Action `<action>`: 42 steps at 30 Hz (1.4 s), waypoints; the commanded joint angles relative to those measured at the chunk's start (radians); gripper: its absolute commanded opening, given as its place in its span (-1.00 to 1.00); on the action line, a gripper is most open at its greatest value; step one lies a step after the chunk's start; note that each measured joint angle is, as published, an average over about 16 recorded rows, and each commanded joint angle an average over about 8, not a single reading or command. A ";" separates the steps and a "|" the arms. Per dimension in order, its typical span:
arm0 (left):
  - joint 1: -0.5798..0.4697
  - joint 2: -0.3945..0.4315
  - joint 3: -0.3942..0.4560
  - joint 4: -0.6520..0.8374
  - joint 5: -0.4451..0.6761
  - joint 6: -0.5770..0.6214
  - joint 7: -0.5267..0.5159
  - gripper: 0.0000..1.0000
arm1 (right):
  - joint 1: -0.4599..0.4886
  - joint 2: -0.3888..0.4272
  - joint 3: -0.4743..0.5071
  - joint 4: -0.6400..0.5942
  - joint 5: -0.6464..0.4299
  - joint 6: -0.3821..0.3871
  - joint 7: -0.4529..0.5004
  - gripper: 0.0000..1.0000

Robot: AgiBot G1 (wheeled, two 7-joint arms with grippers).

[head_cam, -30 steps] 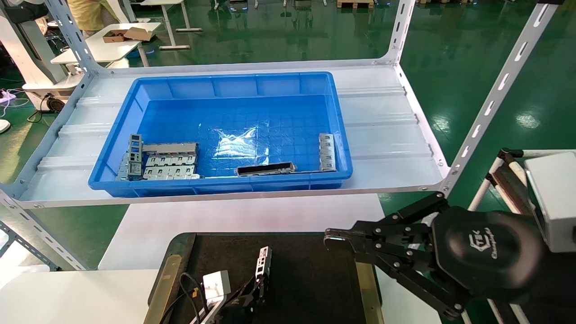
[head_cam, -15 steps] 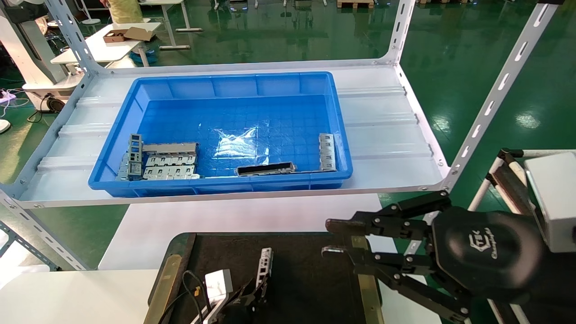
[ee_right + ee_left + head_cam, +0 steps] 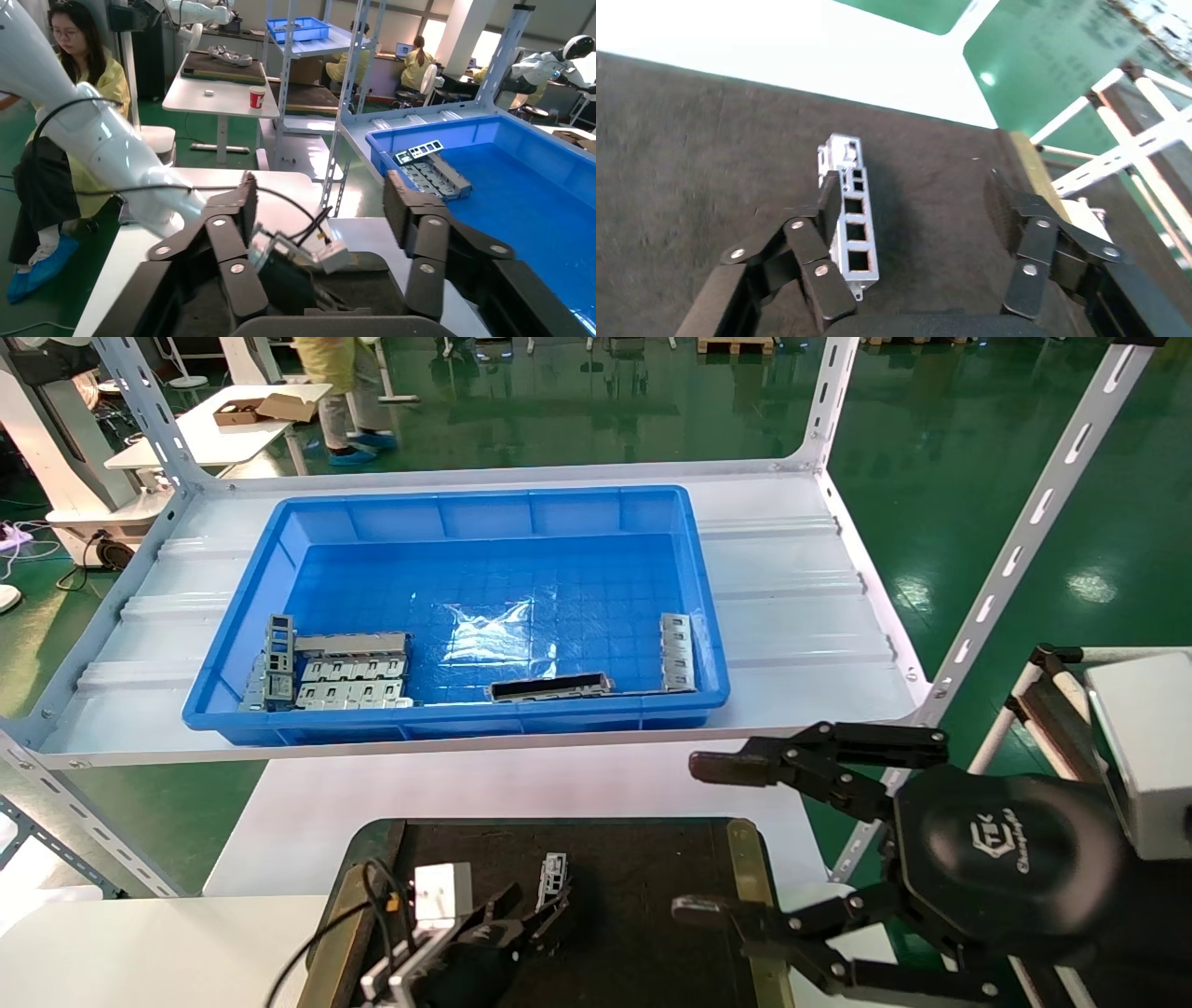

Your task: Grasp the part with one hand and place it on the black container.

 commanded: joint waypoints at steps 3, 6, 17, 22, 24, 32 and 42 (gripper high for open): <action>-0.016 -0.075 -0.003 -0.041 -0.004 0.087 0.001 1.00 | 0.000 0.000 0.000 0.000 0.000 0.000 0.000 1.00; -0.027 -0.126 -0.030 -0.044 -0.001 0.193 -0.003 1.00 | 0.000 0.000 0.000 0.000 0.000 0.000 0.000 1.00; -0.007 -0.298 -0.189 -0.042 -0.054 0.623 0.079 1.00 | 0.000 0.000 -0.001 0.000 0.001 0.000 0.000 1.00; 0.015 -0.371 -0.263 -0.032 -0.108 0.793 0.148 1.00 | 0.000 0.001 -0.001 0.000 0.001 0.001 -0.001 1.00; 0.023 -0.397 -0.287 -0.026 -0.126 0.849 0.174 1.00 | 0.000 0.001 -0.001 0.000 0.001 0.001 -0.001 1.00; 0.029 -0.480 -0.344 0.033 -0.165 1.037 0.263 1.00 | 0.000 0.001 -0.002 0.000 0.001 0.001 -0.001 1.00; -0.010 -0.547 -0.358 0.110 -0.171 1.250 0.310 1.00 | 0.001 0.001 -0.002 0.000 0.002 0.001 -0.001 1.00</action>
